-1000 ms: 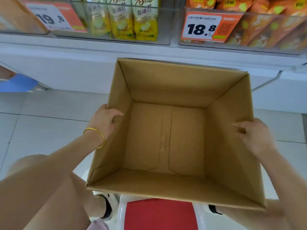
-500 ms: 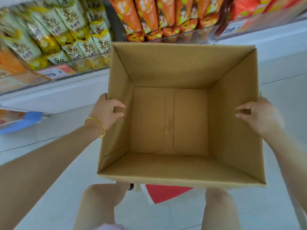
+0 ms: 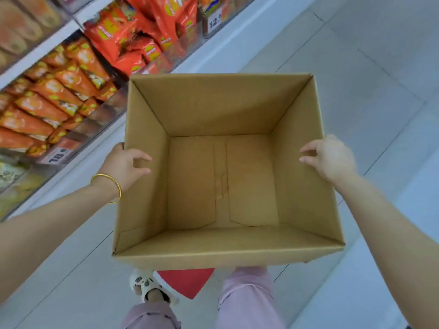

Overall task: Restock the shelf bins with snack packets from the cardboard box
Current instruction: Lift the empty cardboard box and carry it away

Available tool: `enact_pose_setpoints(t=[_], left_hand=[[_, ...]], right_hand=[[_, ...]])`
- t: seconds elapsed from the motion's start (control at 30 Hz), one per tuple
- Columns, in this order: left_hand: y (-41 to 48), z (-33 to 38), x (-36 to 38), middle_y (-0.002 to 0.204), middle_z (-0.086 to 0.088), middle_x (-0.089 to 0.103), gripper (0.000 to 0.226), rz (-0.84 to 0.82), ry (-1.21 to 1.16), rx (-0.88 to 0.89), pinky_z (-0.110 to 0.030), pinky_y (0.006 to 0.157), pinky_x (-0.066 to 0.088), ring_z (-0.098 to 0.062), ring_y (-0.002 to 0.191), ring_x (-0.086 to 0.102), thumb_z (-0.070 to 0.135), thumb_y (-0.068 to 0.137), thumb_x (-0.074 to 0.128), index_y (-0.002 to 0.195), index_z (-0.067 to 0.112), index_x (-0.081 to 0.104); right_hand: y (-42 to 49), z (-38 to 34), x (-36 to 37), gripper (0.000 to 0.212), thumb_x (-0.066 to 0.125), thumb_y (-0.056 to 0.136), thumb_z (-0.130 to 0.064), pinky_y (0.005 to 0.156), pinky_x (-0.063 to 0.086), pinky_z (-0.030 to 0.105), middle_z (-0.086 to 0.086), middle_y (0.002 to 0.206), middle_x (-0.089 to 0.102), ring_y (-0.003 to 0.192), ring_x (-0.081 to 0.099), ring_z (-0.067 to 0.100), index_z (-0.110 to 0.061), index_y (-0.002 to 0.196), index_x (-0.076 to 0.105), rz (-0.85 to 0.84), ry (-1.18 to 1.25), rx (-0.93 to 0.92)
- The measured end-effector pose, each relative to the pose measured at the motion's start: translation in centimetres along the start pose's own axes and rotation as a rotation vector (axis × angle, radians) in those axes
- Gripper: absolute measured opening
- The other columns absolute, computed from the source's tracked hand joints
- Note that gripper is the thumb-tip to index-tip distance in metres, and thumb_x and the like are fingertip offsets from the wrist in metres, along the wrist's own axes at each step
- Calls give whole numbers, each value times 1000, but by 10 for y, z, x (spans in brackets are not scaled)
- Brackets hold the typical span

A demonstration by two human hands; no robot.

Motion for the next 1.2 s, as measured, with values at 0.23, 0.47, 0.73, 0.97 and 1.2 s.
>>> enact_pose_setpoints(t=[0.23, 0.47, 0.73, 0.97, 1.2], left_hand=[[64, 172, 20, 114, -15, 47, 27, -71, 123, 130, -33, 100, 34, -33, 119, 43, 13, 80, 73, 106, 20, 69], [132, 338, 23, 134, -20, 42, 24, -86, 147, 265, -36, 106, 32, -31, 132, 37, 18, 82, 72, 105, 24, 68], [230, 504, 9, 135, -19, 41, 26, -109, 172, 403, -31, 106, 27, -31, 132, 34, 13, 85, 68, 111, 14, 67], [343, 650, -2, 123, -20, 45, 28, -149, 247, 512, -28, 101, 30, -34, 116, 47, 13, 82, 71, 110, 16, 69], [452, 820, 3, 127, -23, 46, 29, -176, 303, 603, -36, 107, 32, -36, 122, 45, 18, 81, 73, 109, 23, 69]], right_hand=[[40, 136, -64, 26, 68, 88, -30, 83, 45, 36, 8, 100, 46, 97, 57, 33, -20, 112, 69, -7, 82, 115], [78, 237, -141, 27, 67, 88, -29, 89, 44, 39, 17, 113, 52, 104, 55, 37, -17, 112, 69, 67, 140, 304], [150, 306, -211, 26, 65, 90, -28, 89, 42, 39, 18, 117, 51, 108, 54, 37, -17, 114, 68, 128, 192, 473], [250, 365, -283, 27, 64, 91, -28, 87, 42, 37, 18, 114, 55, 107, 55, 36, -14, 114, 68, 149, 256, 572], [355, 455, -364, 29, 62, 92, -28, 87, 42, 37, 18, 116, 54, 106, 55, 35, -14, 117, 67, 183, 315, 637]])
Point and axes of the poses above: each hand's wrist, its own y-axis towards the middle knuckle, its own x-axis out of the palm, z = x × y, the point moved 3 cm from there along y, towards the middle knuckle
